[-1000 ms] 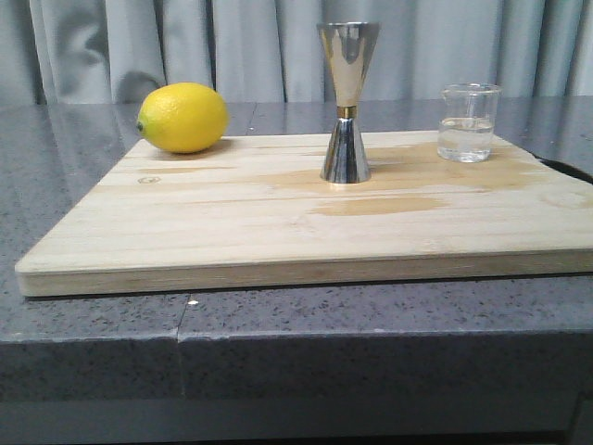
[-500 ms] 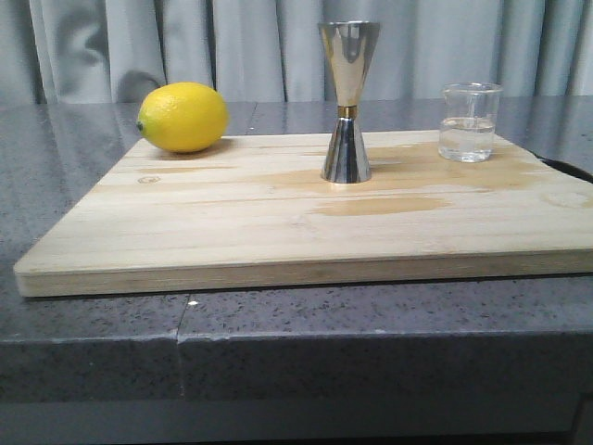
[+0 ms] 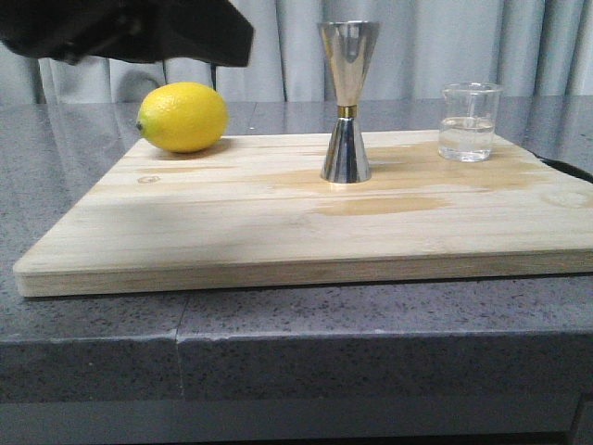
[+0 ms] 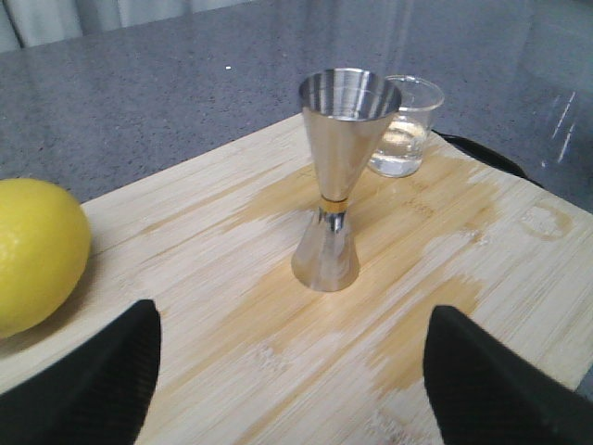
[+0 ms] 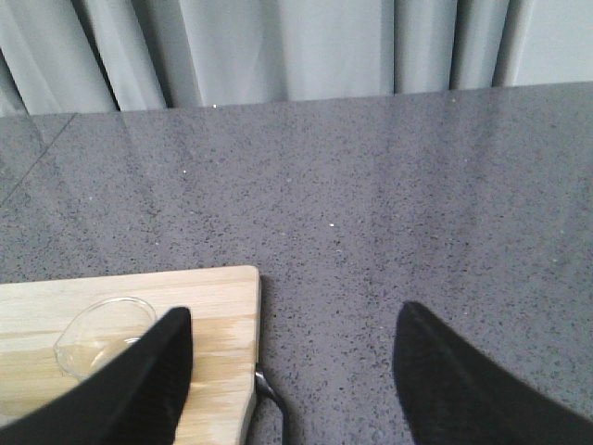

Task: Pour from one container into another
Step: 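Reach the left gripper to the steel jigger and grasp its base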

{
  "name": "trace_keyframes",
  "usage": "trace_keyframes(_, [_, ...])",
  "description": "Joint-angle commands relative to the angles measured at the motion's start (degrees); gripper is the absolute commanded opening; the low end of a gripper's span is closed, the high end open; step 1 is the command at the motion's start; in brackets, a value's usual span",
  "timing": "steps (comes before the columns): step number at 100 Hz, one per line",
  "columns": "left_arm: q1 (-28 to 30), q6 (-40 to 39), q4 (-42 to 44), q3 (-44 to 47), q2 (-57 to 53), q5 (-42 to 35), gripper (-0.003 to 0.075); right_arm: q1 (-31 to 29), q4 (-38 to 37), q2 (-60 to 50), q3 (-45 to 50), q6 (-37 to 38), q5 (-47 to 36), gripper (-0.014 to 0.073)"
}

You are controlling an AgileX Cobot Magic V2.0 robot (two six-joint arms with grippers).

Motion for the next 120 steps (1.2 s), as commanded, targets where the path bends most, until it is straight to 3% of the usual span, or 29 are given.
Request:
trace_keyframes(1, [-3.36,0.14,0.00,-2.01,2.37,-10.36,0.0547,0.11,-0.50,-0.60,-2.17,-0.59,-5.33,0.0424])
trace_keyframes(17, [-6.73,-0.69,0.32,-2.01,9.11,-21.14,0.0546,0.11,-0.50,-0.60,-2.17,-0.59,-5.95,0.0424])
trace_keyframes(34, [-6.55,-14.41,8.32,-2.01,14.58,-27.54,0.0546,0.11,-0.50,-0.60,-2.17,-0.59,-6.21,0.0424])
trace_keyframes(45, [-6.55,-18.17,11.82,-2.10,17.54,-31.95,0.0546,0.11,-0.50,-0.60,-2.17,-0.59,-6.21,0.0424])
trace_keyframes(120, [-4.01,-20.42,12.91,-12.83,27.77,-33.52,0.0546,0.11,-0.50,-0.60,-2.17,-0.59,-6.35,0.0424])
